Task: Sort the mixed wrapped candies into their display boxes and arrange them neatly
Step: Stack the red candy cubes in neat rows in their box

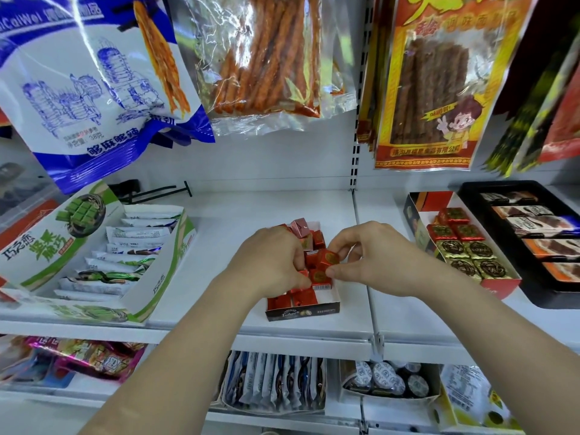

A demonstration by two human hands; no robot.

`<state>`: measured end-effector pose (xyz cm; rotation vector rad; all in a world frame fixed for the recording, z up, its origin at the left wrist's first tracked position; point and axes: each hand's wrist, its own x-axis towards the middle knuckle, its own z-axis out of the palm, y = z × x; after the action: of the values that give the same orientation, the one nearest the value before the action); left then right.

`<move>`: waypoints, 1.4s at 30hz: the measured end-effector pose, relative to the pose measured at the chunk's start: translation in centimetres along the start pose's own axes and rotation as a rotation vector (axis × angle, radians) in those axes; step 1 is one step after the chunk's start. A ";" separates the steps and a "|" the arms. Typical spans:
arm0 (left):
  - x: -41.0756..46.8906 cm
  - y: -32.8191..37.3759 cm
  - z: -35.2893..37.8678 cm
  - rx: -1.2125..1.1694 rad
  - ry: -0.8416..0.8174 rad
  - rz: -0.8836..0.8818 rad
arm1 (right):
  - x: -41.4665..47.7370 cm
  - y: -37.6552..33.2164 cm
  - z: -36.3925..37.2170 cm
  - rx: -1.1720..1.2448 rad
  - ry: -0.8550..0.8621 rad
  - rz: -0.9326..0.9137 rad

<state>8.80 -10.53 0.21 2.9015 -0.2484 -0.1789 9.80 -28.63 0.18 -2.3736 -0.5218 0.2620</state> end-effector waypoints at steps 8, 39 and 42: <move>-0.2 -0.3 -0.5 -0.268 0.175 0.006 | 0.2 0.1 -0.2 0.093 0.010 0.017; -1.1 -0.5 -0.5 0.032 -0.228 0.192 | -0.1 -1.4 0.6 -0.084 -0.146 0.004; -1.0 -0.6 -0.3 -0.028 -0.209 0.169 | -0.2 -1.3 0.5 -0.001 -0.180 0.042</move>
<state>7.92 -9.70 0.51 2.8159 -0.5188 -0.4534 9.05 -27.54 0.62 -2.3767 -0.5549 0.4977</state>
